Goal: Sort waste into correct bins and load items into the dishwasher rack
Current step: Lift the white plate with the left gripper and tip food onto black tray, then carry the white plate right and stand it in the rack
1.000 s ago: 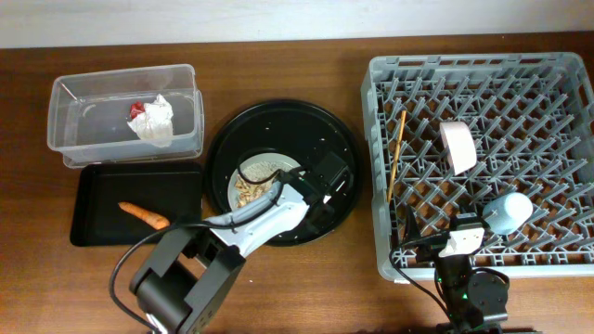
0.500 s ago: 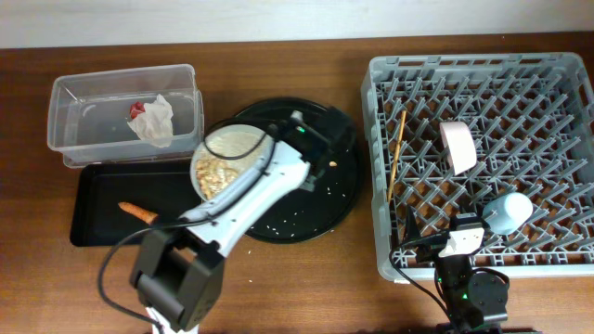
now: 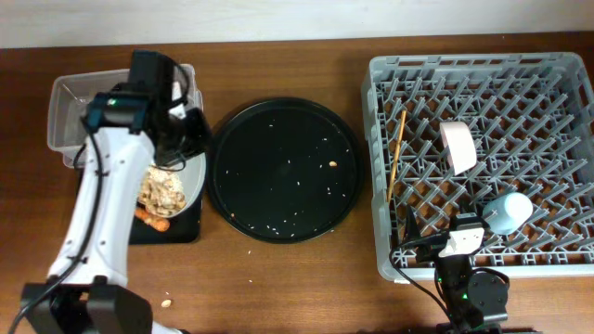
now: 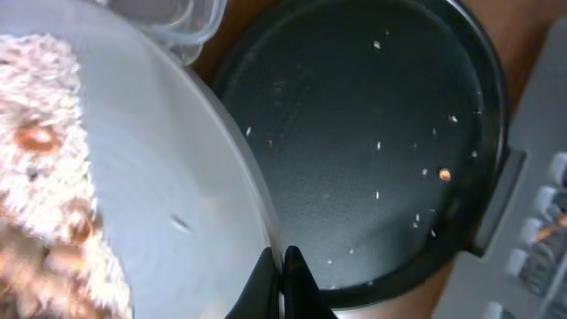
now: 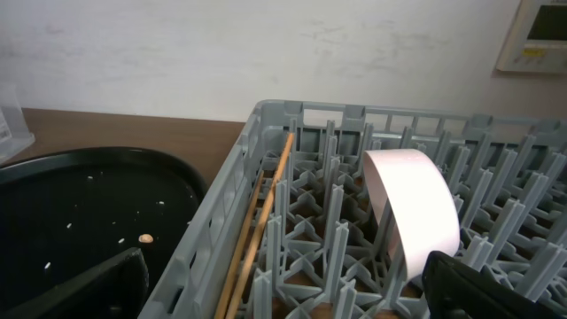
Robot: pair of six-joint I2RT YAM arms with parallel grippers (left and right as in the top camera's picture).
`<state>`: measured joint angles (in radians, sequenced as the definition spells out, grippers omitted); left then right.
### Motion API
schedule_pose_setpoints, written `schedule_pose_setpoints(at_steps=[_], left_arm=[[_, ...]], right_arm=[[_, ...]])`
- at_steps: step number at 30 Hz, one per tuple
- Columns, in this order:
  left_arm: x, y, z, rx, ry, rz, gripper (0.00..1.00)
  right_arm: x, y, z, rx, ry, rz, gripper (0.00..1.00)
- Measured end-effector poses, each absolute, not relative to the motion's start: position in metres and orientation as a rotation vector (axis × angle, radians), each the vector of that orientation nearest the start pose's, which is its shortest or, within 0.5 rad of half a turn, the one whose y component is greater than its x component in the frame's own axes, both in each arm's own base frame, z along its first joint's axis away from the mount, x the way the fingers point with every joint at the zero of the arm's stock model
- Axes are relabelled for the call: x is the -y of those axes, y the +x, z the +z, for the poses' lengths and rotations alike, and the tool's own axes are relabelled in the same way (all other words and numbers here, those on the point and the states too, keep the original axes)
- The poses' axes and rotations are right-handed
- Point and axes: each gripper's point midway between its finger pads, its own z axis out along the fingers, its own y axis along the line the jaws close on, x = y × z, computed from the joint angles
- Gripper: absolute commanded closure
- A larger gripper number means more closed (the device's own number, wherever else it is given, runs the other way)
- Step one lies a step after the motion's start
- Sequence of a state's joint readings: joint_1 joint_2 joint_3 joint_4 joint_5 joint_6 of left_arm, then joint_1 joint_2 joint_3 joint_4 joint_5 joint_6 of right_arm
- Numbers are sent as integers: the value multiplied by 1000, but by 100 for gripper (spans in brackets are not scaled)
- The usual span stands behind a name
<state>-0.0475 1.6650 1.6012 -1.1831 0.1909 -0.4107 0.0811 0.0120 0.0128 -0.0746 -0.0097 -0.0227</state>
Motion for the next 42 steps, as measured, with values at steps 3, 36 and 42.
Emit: schedule_pose_setpoints(at_steps=[3,36,42], left_arm=[[21,359,180,-2785,-504,-538,100],[356,390,313,-1613,463,-1693,100],[392,401,261,-1782,109,-1922,1]], right_arm=[[-22,245,159,-1643,-92,53,2],[-22,245,159,-1641,-93,53,2],[-22,245,159,-1641,-93,52,2]])
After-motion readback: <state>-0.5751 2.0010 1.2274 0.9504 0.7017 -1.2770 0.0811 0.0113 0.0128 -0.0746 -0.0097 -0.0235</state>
